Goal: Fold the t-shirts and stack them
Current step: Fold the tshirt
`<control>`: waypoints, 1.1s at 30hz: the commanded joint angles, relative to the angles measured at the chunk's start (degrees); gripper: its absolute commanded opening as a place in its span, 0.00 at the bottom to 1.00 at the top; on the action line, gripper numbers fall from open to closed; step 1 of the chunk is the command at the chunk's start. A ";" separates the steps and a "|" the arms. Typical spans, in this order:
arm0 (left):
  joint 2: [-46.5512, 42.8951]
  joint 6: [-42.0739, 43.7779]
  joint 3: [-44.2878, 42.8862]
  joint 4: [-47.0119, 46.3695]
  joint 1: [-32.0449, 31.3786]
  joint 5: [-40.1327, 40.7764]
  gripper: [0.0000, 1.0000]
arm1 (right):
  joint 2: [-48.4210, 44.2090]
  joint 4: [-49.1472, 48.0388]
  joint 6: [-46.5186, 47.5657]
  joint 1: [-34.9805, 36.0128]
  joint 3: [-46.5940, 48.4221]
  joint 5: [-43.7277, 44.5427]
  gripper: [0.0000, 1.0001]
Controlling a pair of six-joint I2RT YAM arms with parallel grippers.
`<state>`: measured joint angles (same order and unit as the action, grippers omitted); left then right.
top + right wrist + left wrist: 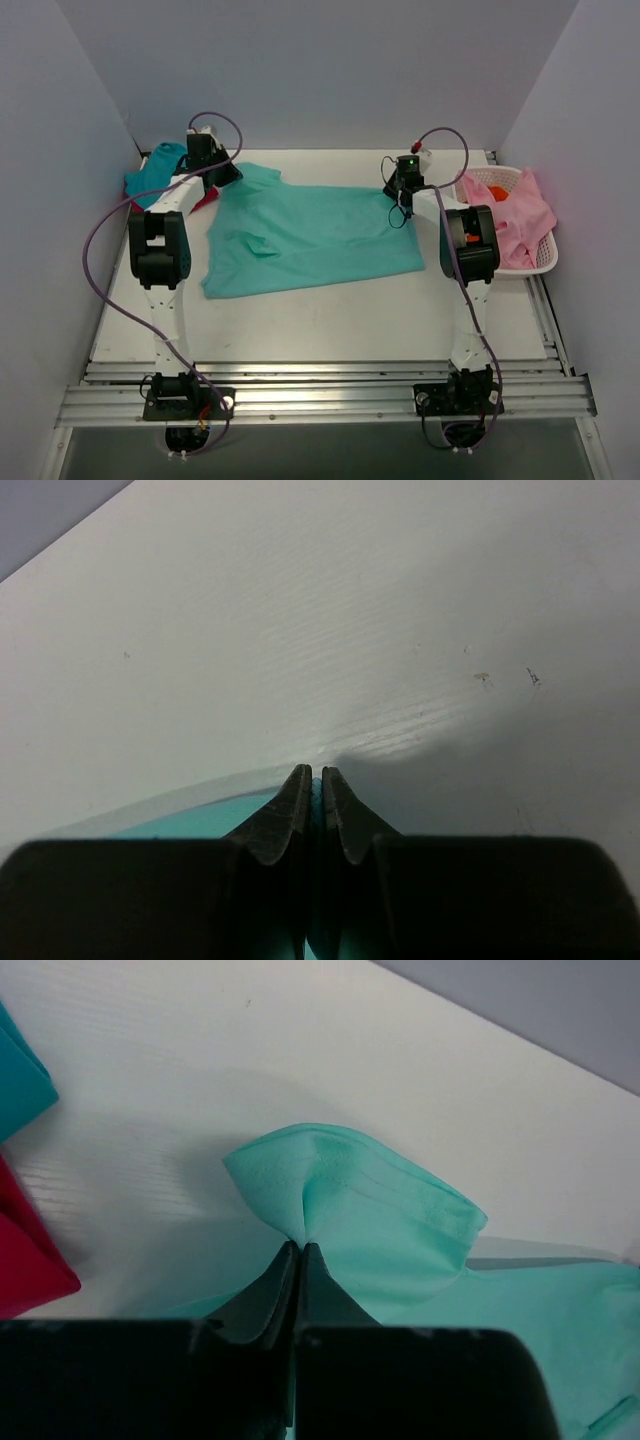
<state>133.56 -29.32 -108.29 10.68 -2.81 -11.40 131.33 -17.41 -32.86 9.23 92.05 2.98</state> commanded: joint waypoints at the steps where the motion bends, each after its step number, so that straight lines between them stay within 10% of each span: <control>1: -8.74 1.37 1.76 -1.36 0.44 -0.11 0.02 | -5.90 2.55 1.84 -0.53 1.12 -0.52 0.00; 28: -51.62 3.48 50.00 -4.97 -6.06 7.52 0.02 | -33.75 6.07 2.98 2.45 -27.96 6.22 0.02; 30: -57.84 2.87 54.39 -4.09 -7.73 11.37 0.02 | -35.60 7.56 1.23 3.76 -32.17 9.39 0.12; 31: -60.06 2.52 58.85 -3.91 -9.13 13.23 0.02 | -37.35 8.09 0.35 4.30 -33.59 12.89 0.37; 32: -61.82 2.08 60.98 -2.95 -9.75 14.46 0.06 | -38.24 8.79 -1.83 4.74 -35.00 14.75 0.99; 33: -65.14 0.42 62.92 -2.33 -10.19 16.65 0.16 | -39.03 10.45 -2.72 5.35 -37.18 16.25 1.00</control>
<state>74.22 -26.83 -49.95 7.84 -11.75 -2.17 96.79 -11.33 -32.34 13.15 58.65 10.37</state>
